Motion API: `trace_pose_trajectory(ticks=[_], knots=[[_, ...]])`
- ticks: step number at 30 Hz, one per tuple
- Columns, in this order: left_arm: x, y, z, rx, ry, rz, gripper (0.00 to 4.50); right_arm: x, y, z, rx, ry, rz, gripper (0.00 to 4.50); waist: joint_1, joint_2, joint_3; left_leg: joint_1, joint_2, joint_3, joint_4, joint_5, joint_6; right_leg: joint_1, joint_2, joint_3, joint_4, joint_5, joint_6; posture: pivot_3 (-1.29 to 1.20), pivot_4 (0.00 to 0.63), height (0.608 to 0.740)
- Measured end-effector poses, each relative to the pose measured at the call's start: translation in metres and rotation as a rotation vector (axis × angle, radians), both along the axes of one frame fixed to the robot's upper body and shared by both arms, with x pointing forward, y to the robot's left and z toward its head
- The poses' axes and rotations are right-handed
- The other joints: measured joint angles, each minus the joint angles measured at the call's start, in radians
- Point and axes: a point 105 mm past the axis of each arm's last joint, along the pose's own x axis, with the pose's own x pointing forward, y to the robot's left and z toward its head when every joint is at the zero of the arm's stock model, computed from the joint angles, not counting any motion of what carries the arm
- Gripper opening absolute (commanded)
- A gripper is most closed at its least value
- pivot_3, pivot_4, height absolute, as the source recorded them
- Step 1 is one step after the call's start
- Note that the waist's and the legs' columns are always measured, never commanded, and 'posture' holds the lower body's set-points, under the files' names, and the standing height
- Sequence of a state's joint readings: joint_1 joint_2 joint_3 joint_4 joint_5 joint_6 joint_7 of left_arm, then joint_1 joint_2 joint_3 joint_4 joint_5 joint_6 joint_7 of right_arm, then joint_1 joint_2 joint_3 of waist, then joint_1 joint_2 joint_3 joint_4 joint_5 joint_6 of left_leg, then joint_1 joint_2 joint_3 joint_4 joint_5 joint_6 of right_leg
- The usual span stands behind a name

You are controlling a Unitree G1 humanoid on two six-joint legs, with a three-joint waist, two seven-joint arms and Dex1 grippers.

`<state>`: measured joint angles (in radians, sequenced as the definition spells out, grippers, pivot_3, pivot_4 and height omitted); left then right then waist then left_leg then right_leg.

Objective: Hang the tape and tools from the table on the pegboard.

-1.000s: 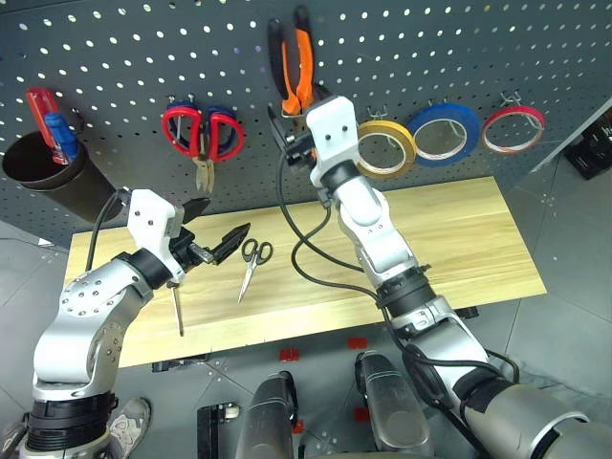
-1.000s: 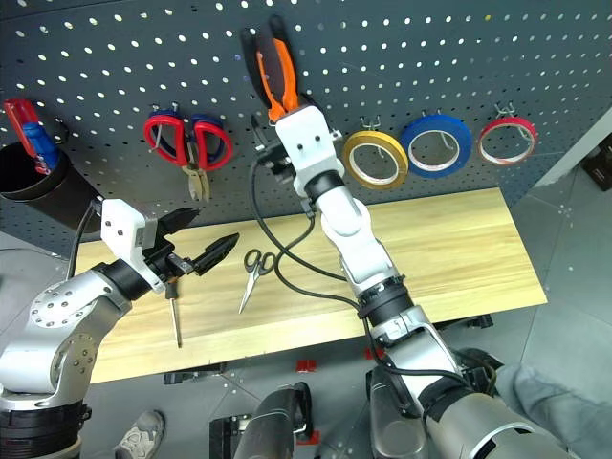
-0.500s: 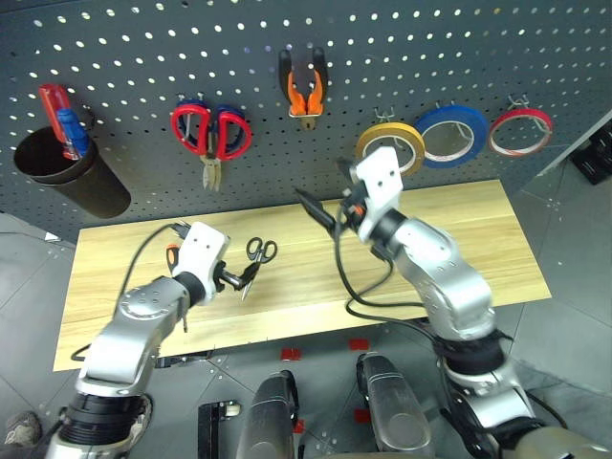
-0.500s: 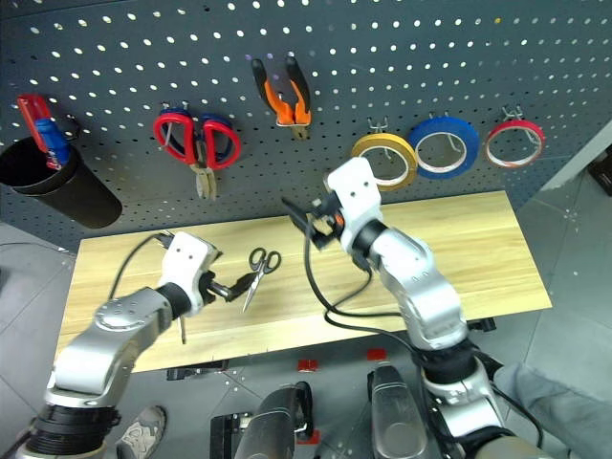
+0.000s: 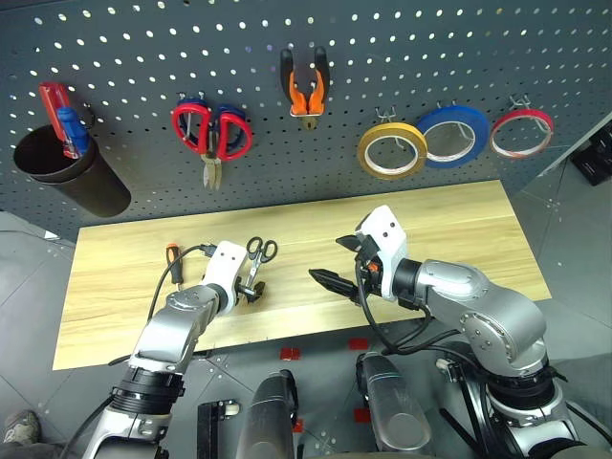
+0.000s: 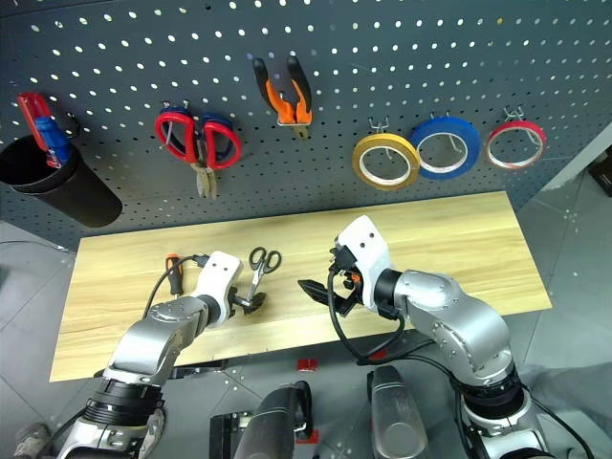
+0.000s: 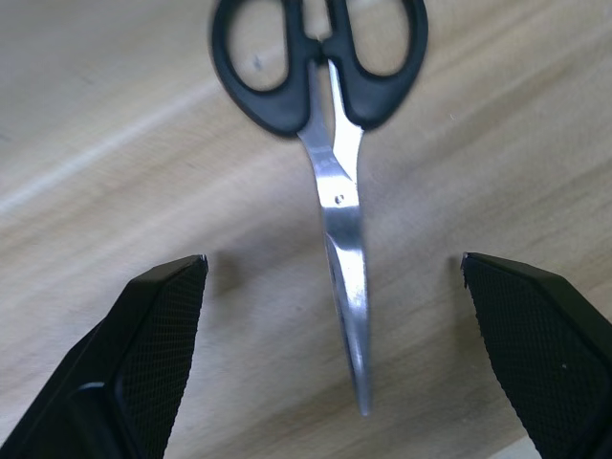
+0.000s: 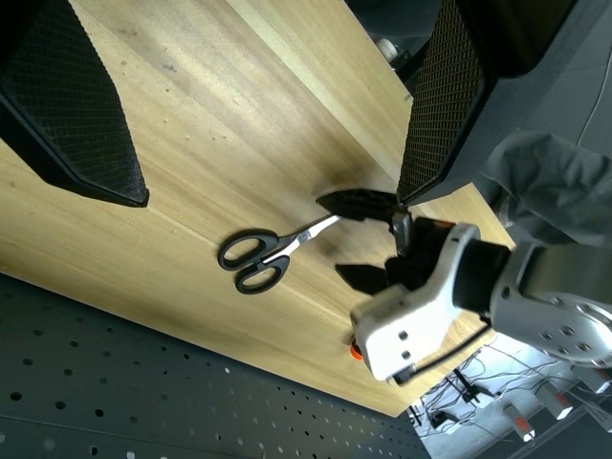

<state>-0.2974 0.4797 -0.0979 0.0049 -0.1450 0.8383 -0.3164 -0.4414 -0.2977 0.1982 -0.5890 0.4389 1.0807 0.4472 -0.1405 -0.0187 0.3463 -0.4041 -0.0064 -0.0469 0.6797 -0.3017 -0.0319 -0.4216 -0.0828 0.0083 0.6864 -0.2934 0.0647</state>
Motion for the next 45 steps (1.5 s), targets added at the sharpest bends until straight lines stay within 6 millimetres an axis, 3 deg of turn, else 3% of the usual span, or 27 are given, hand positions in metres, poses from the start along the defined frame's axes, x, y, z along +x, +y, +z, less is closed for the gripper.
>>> trace_pose_trajectory(ticks=[7,8,11,22,29,35,42,45], knots=[[0.022,-0.010,0.006,0.001,-0.025,-0.032,4.50,0.001,-0.003,0.002,0.021,0.026,-0.010,4.45,0.003,0.000,0.000,0.000,-0.001,-0.001,0.000,0.000,0.000,0.001,-0.001,-0.001,0.000,0.000,0.000,-0.25,0.385,0.740],[0.023,-0.011,0.006,-0.003,-0.026,-0.030,4.31,0.001,-0.004,0.002,0.023,0.031,-0.012,4.50,0.003,0.000,0.000,0.001,-0.001,-0.001,0.000,0.000,0.000,0.001,-0.001,-0.001,0.000,0.000,0.000,-0.25,0.385,0.740],[0.025,-0.011,0.003,-0.015,-0.016,-0.023,3.69,0.002,-0.008,0.002,0.018,0.038,-0.022,4.50,0.002,0.000,0.000,0.001,-0.001,-0.001,0.000,0.000,0.000,0.002,-0.001,-0.001,0.000,0.000,0.000,-0.26,0.383,0.740],[0.028,0.001,0.001,-0.039,-0.010,0.024,0.28,0.000,-0.020,-0.002,-0.051,0.078,0.006,4.50,0.001,0.000,0.000,0.003,-0.001,0.000,0.000,0.000,0.000,0.003,-0.001,0.000,0.000,0.000,0.000,-0.26,0.375,0.740],[0.025,0.004,0.003,-0.087,-0.050,0.009,0.24,0.000,-0.027,-0.001,-0.084,0.066,0.009,4.50,-0.001,0.000,0.000,0.002,0.000,0.000,0.000,0.000,0.000,0.003,-0.001,-0.001,-0.002,0.000,0.000,-0.28,0.370,0.740],[0.007,-0.003,0.014,-0.123,-0.183,-0.107,0.24,-0.006,-0.036,0.018,-0.121,-0.123,0.048,4.50,-0.002,-0.003,0.001,-0.002,0.001,-0.001,-0.001,0.000,0.000,0.001,-0.004,-0.002,-0.005,0.000,0.000,-0.29,0.368,0.740],[-0.007,-0.020,0.105,-0.051,-0.608,-0.244,0.24,-0.022,-0.029,0.054,-0.035,-0.338,0.143,4.50,-0.002,-0.003,0.002,-0.003,0.000,-0.001,0.000,0.000,0.000,0.001,-0.005,-0.002,-0.006,0.001,0.001,-0.29,0.363,0.740],[-0.021,-0.027,0.132,0.020,-0.752,-0.265,0.24,-0.025,-0.027,0.062,-0.003,-0.389,0.163,4.50,-0.005,-0.003,0.002,-0.003,0.000,-0.001,-0.001,0.000,0.000,0.001,-0.005,-0.002,-0.006,0.001,0.001,-0.28,0.359,0.740]])
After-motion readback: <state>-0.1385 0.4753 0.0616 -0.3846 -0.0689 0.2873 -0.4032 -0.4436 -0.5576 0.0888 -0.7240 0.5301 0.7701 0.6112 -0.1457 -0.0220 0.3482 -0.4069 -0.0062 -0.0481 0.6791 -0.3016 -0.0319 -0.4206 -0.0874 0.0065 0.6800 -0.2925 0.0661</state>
